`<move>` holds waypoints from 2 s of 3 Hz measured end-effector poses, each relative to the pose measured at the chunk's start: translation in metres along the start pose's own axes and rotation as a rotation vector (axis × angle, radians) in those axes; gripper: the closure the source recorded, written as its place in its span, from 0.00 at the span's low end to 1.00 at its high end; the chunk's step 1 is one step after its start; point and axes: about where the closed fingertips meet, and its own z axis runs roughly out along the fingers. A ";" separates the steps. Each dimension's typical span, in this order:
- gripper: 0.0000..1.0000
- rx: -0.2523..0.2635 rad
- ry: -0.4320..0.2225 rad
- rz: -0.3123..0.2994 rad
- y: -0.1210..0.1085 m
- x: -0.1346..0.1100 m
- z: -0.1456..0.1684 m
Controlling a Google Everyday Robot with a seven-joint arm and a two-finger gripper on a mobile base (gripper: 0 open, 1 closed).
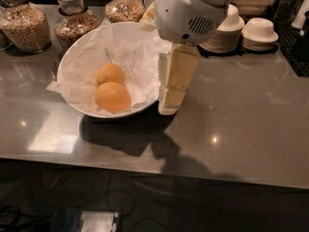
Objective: Pick orange from white bowl
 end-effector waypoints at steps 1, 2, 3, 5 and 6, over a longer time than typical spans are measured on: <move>0.00 0.002 -0.024 -0.003 -0.027 -0.027 0.020; 0.00 0.020 -0.016 -0.029 -0.052 -0.057 0.040; 0.00 0.052 -0.012 -0.050 -0.075 -0.082 0.059; 0.00 0.111 0.009 -0.081 -0.093 -0.099 0.073; 0.00 0.114 0.001 -0.053 -0.091 -0.095 0.071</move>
Offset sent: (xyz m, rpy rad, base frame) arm 0.0677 0.1242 -0.0116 -0.0039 -0.0477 0.0429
